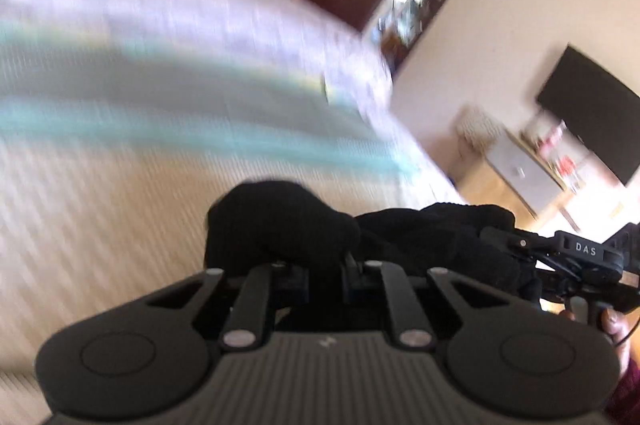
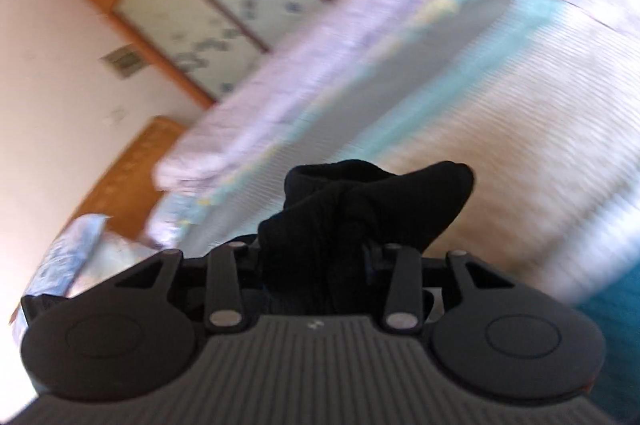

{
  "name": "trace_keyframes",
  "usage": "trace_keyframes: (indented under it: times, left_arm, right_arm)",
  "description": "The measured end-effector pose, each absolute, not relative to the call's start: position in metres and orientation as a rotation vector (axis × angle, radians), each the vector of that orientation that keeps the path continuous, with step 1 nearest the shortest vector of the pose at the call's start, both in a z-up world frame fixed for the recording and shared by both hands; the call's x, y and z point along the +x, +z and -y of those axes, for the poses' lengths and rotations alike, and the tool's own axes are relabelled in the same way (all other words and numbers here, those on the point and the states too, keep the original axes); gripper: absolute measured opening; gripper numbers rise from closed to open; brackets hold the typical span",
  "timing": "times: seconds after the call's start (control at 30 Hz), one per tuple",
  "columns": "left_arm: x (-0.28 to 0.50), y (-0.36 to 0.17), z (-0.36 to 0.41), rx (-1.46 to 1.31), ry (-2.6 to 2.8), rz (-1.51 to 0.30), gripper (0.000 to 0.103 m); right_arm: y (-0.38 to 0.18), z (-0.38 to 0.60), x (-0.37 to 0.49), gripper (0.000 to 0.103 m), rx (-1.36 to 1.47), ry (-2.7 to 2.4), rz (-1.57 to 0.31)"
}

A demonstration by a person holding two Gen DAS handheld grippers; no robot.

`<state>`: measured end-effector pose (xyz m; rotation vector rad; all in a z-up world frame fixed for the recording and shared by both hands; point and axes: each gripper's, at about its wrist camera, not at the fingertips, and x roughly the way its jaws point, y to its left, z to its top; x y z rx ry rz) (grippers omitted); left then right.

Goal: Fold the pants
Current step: 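Lower the folded pants onto the bed and open both grippers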

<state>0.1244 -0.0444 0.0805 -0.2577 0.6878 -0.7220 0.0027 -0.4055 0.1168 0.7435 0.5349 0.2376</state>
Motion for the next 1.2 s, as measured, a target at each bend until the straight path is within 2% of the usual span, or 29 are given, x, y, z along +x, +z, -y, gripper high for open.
trace_keyframes:
  times: [0.2, 0.33, 0.4, 0.47, 0.5, 0.53, 0.6, 0.87, 1.0, 1.2]
  left_arm:
    - [0.199, 0.121, -0.001, -0.192, -0.559, -0.536, 0.011]
    - [0.266, 0.098, 0.000, -0.152, -0.464, -0.552, 0.013]
    - [0.301, 0.061, 0.009, -0.141, -0.393, -0.628, 0.019]
    - [0.332, 0.011, 0.016, -0.115, -0.283, -0.758, 0.023]
    - [0.343, -0.012, 0.020, -0.093, -0.227, -0.831, 0.023]
    - [0.343, -0.028, 0.018, -0.089, -0.201, -0.862, 0.032]
    - [0.331, -0.030, 0.012, -0.120, -0.177, -0.813, 0.040]
    - [0.248, 0.026, -0.003, -0.161, -0.159, -0.792, 0.041]
    - [0.189, 0.048, -0.011, -0.137, -0.135, -0.800, 0.042]
    - [0.101, 0.065, -0.013, -0.071, -0.109, -0.796, 0.061]
  right_arm:
    - [0.134, 0.359, 0.123, 0.043, 0.700, 0.324, -0.403]
    - [0.097, 0.339, 0.199, 0.045, 0.705, 0.274, -0.437]
    - [0.061, 0.327, 0.228, 0.056, 0.692, 0.175, -0.526]
    - [0.016, 0.313, 0.256, 0.062, 0.667, 0.000, -0.723]
    - [0.002, 0.311, 0.257, 0.071, 0.662, -0.071, -0.744]
    - [0.000, 0.312, 0.248, 0.074, 0.693, -0.048, -0.664]
    - [0.011, 0.313, 0.240, 0.076, 0.701, -0.046, -0.669]
    - [0.073, 0.306, 0.140, 0.077, 0.579, -0.036, -0.582]
    - [0.078, 0.282, 0.087, 0.080, 0.525, -0.017, -0.601]
    - [0.071, 0.249, 0.013, 0.085, 0.489, -0.017, -0.628]
